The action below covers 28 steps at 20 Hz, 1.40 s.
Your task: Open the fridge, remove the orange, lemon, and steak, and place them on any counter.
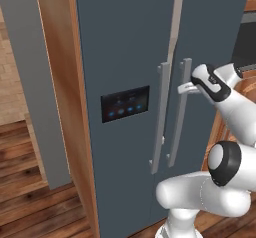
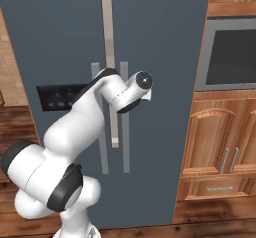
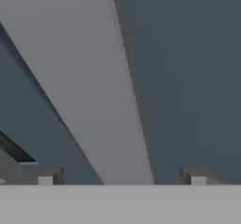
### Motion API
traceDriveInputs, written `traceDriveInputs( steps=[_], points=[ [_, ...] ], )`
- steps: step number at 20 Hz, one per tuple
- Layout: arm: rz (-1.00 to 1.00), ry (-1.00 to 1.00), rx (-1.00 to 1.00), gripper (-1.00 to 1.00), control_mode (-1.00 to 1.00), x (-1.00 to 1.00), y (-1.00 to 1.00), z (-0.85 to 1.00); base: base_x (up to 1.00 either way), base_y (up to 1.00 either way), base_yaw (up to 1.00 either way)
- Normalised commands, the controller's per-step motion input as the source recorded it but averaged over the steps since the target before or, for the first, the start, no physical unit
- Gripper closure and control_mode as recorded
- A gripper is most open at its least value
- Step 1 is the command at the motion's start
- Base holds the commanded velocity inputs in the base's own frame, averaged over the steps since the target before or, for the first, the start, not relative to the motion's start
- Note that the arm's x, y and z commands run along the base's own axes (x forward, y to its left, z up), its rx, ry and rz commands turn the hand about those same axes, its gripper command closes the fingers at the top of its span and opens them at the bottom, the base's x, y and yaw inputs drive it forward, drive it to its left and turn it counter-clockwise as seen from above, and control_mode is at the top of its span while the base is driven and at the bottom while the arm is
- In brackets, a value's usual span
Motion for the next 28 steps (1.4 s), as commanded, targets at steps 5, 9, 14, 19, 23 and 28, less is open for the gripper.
traceDriveInputs(
  steps=[5, 9, 14, 19, 23, 28],
  points=[
    [0.03, 0.00, 0.05, -1.00, -1.00, 0.03, 0.32, -0.22, 0.00, 0.00, 0.00],
    [0.01, 0.00, 0.03, -1.00, -1.00, 0.55, 0.16, -0.20, 0.00, 0.00, 0.00],
    [0.00, 0.00, 0.02, 1.00, -1.00, 0.77, 0.01, -0.19, 0.00, 0.00, 0.00],
    [0.00, 0.00, 0.00, 1.00, -1.00, 0.63, 0.00, -0.11, 0.00, 0.00, 0.00],
    [0.00, 0.00, 0.00, 1.00, -1.00, 0.11, -0.37, 0.00, 0.00, 0.00, 0.00],
    [-0.01, 0.00, 0.00, 1.00, -1.00, -0.05, -0.86, 0.00, 0.00, 0.00, 0.00]
  ],
)
